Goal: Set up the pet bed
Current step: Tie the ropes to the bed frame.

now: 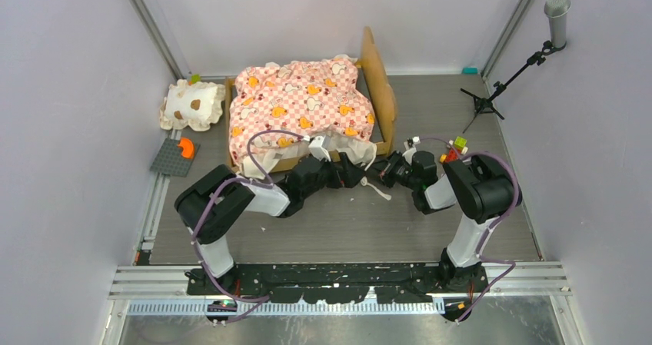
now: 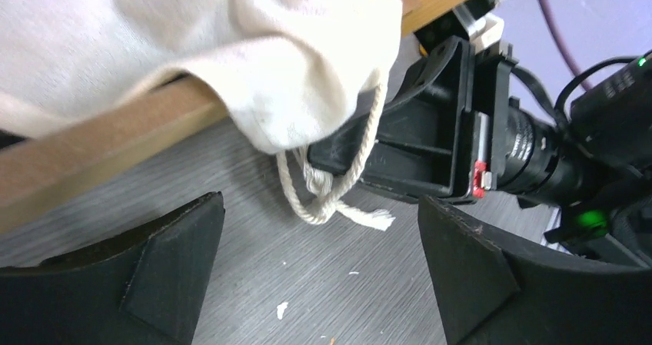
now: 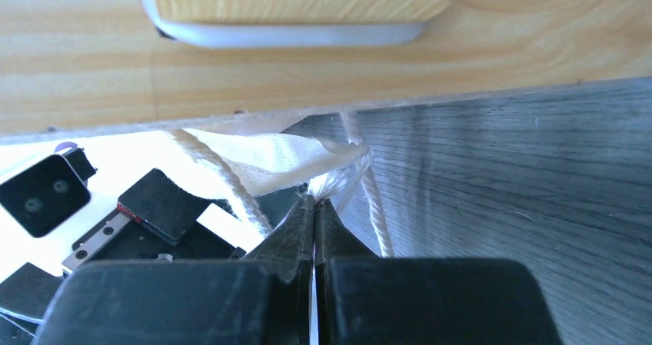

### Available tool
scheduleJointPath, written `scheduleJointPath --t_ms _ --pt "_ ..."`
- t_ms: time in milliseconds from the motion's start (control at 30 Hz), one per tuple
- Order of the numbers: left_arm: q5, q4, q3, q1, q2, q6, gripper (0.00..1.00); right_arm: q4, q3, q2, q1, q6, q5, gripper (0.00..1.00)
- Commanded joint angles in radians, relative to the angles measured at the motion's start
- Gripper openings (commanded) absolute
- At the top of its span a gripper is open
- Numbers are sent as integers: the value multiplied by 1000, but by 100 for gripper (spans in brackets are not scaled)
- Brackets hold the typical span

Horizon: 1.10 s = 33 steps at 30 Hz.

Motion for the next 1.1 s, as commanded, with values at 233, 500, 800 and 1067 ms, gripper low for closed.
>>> scheduleJointPath --t_ms 233,500,800,1067 --pt "121 -30 -13 71 -123 -43 100 123 -7 21 -3 33 7 1" --pt "-35 -478 -2 37 -383 268 100 93 -2 7 -4 16 7 1" --pt "-346 -740 -43 66 -632 334 98 47 7 -9 -4 -10 12 1" --pt "-155 -654 -29 39 -566 236 64 43 13 -11 -5 -4 17 1"
